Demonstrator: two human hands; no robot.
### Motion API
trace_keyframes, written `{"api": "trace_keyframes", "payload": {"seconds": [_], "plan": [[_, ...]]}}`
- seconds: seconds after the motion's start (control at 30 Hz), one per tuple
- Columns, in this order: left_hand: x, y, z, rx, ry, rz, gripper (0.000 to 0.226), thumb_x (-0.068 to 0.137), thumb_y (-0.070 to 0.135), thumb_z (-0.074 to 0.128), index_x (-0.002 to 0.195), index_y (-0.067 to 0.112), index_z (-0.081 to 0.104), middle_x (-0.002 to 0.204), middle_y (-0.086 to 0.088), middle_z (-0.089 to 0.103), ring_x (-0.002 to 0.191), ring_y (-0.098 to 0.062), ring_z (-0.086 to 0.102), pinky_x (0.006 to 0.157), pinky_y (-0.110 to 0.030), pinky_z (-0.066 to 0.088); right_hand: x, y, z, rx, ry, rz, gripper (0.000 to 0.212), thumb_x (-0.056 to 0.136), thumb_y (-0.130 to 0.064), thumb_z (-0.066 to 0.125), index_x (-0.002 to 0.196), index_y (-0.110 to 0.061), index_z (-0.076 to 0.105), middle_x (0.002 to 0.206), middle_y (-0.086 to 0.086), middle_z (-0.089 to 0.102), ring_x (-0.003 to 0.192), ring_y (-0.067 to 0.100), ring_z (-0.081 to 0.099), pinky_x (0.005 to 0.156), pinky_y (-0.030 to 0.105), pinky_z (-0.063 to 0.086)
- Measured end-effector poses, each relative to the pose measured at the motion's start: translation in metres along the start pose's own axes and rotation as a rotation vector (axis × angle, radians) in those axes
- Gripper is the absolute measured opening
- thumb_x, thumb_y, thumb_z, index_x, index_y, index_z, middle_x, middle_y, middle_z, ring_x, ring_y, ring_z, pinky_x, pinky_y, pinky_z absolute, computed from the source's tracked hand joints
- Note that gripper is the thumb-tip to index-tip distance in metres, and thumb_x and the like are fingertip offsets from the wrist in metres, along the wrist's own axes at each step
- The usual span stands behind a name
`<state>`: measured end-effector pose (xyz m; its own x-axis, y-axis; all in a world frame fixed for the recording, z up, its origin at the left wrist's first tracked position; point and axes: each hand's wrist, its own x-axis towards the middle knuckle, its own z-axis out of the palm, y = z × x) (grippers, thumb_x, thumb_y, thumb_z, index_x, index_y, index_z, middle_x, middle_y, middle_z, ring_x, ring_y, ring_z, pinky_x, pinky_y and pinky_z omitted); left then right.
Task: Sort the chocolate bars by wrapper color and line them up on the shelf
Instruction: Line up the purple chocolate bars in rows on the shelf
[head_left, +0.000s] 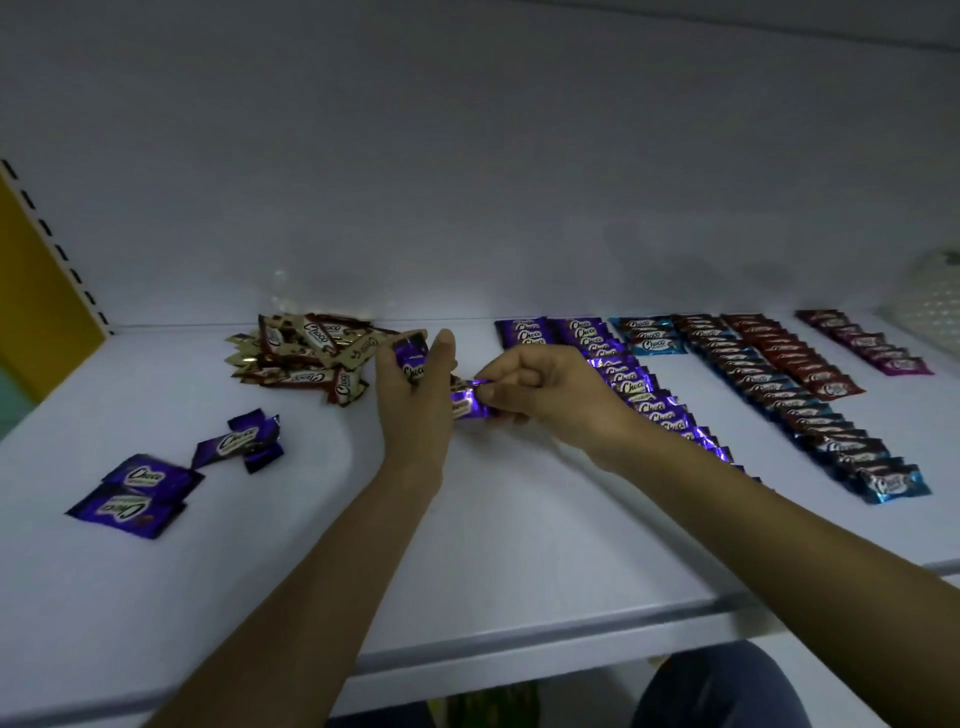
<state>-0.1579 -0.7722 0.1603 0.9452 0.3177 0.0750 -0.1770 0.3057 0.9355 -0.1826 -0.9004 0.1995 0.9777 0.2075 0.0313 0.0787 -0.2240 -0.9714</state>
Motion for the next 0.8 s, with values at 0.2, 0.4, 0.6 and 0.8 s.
{"api": "trace_keyframes", "payload": {"seconds": [0.2,0.4,0.6,0.8], "plan": [[-0.004,-0.004,0.001,0.168,-0.129,-0.009,0.018,0.086,0.023,0.070,0.091,0.032,0.055,0.090,-0.001,0.064,0.071,-0.010,0.063,0.066,-0.032,0.053,-0.017,-0.004,-0.022,0.005,0.078,0.076,0.009,0.088,-0.002,0.062,0.083,-0.009,0.063,0.057,-0.005,0.067,0.049,0.006,0.063,0.049,0.013,0.042],[-0.019,0.008,0.000,0.353,-0.431,0.042,0.035,0.080,0.020,0.075,0.107,0.025,0.055,0.089,-0.001,0.066,0.066,-0.011,0.064,0.044,-0.020,0.046,-0.019,-0.008,-0.020,0.002,0.215,0.064,0.014,0.088,0.000,0.061,0.077,-0.008,0.060,0.051,-0.007,0.063,0.041,0.005,0.058,0.044,0.014,0.042],[-0.019,0.008,-0.002,0.386,-0.483,0.056,0.037,0.081,0.006,0.072,0.109,0.023,0.055,0.097,-0.006,0.063,0.060,-0.012,0.058,0.041,-0.016,0.043,-0.019,-0.007,-0.025,0.103,0.281,0.067,0.014,0.087,-0.004,0.064,0.076,-0.007,0.057,0.049,-0.006,0.061,0.042,0.003,0.059,0.043,0.014,0.040],[-0.013,0.004,0.000,0.351,-0.306,0.013,0.031,0.085,0.007,0.066,0.103,0.029,0.055,0.090,0.000,0.064,0.068,-0.015,0.059,0.043,-0.016,0.045,-0.019,-0.002,-0.045,0.081,0.322,0.080,0.013,0.092,-0.002,0.058,0.081,-0.010,0.057,0.068,0.006,0.062,0.054,0.009,0.067,0.047,0.018,0.046]]}}
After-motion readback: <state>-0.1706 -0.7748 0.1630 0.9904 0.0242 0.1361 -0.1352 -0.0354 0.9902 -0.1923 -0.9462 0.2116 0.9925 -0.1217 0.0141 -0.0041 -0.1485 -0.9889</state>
